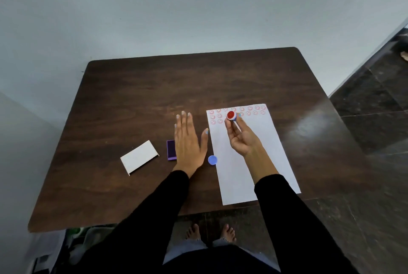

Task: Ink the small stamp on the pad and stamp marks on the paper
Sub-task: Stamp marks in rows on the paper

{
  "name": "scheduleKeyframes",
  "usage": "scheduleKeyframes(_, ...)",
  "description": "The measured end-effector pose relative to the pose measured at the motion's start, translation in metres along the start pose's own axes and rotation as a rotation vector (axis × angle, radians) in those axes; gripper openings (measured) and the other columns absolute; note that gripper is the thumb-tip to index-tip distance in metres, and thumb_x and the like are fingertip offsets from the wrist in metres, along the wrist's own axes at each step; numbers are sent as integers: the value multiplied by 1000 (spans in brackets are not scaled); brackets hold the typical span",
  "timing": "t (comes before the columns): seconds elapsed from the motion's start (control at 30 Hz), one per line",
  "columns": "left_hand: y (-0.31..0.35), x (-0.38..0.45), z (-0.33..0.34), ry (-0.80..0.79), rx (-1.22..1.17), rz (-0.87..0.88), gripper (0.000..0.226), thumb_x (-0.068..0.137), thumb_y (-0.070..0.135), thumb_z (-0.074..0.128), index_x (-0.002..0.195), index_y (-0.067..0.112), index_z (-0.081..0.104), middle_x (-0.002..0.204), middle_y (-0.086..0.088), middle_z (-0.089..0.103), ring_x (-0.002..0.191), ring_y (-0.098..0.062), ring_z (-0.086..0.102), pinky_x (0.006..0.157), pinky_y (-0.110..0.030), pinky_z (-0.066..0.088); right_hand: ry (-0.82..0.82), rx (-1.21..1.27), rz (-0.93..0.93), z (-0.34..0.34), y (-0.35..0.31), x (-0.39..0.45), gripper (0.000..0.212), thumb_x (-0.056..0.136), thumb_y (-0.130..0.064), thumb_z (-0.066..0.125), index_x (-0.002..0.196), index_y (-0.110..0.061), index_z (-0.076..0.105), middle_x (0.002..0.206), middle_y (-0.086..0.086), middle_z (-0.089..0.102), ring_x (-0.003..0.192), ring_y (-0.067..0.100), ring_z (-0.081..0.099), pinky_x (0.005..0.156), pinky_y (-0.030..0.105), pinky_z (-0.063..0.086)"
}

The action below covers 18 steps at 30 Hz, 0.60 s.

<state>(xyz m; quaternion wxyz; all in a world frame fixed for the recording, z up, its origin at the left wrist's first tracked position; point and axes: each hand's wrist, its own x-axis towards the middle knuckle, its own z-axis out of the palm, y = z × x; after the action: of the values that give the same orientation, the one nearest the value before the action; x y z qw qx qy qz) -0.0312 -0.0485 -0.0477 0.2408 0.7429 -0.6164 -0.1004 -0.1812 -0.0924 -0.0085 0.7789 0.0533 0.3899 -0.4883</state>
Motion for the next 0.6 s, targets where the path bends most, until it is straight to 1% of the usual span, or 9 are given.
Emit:
scheduleKeyframes(0.07, 9, 22, 9, -82, 17, 31, 63, 98, 44, 29, 150, 13, 11, 160, -9, 5, 148, -24, -3, 118, -38, -1, 11, 43, -3, -4, -6, 2, 27, 81, -15, 70, 106, -6, 64, 101, 17, 73, 87, 23, 73, 71, 31, 60)
scheduleKeyframes(0.17, 14, 53, 20, -182, 59, 9, 61, 99, 39, 28, 150, 11, 8, 160, -13, 1, 147, -28, -5, 119, -41, -1, 33, 63, -12, -8, -16, 5, 28, 82, -15, 69, 108, -6, 63, 98, 18, 73, 84, 23, 73, 65, 31, 62)
scheduleKeyframes(0.27, 9, 81, 28, -303, 86, -61, 69, 98, 44, 27, 149, 8, -1, 158, -17, -8, 146, -30, -12, 118, -44, -5, 36, 54, -39, -15, -28, 10, 27, 84, -14, 66, 109, -5, 62, 108, 19, 69, 83, 24, 73, 65, 31, 62)
scheduleKeyframes(0.37, 2, 98, 34, -396, 119, -139, 78, 96, 51, 26, 147, 3, -9, 157, -18, -15, 145, -29, -17, 117, -45, -8, 36, -11, -123, -21, -41, 15, 21, 87, -13, 63, 105, -3, 65, 105, 17, 70, 85, 23, 73, 68, 30, 61)
scheduleKeyframes(0.43, -2, 100, 38, -407, 148, -155, 82, 95, 54, 26, 147, 1, -9, 157, -18, -14, 145, -29, -16, 117, -45, -9, 93, -91, -224, -22, -45, 21, 25, 86, -12, 64, 109, -1, 65, 106, 16, 70, 92, 23, 71, 75, 31, 61)
scheduleKeyframes(0.5, -2, 100, 43, -380, 194, -150, 84, 94, 57, 25, 147, 0, -7, 157, -18, -13, 145, -29, -15, 117, -46, -9, 210, -187, -348, -22, -46, 28, 26, 83, -11, 68, 106, 0, 66, 105, 15, 71, 94, 24, 70, 80, 33, 59)
scheduleKeyframes(0.53, -1, 99, 45, -370, 215, -150, 85, 93, 58, 25, 147, 0, -6, 157, -18, -12, 146, -29, -14, 116, -46, -9, 265, -238, -403, -21, -45, 31, 24, 82, -12, 69, 103, -1, 67, 103, 13, 71, 92, 23, 70, 80, 32, 59)
scheduleKeyframes(0.6, -1, 100, 46, -372, 238, -151, 86, 93, 60, 24, 147, 0, -6, 157, -18, -12, 146, -30, -14, 116, -47, -9, 321, -323, -495, -20, -40, 38, 23, 81, -13, 71, 101, -3, 68, 99, 10, 72, 87, 19, 71, 77, 29, 60)
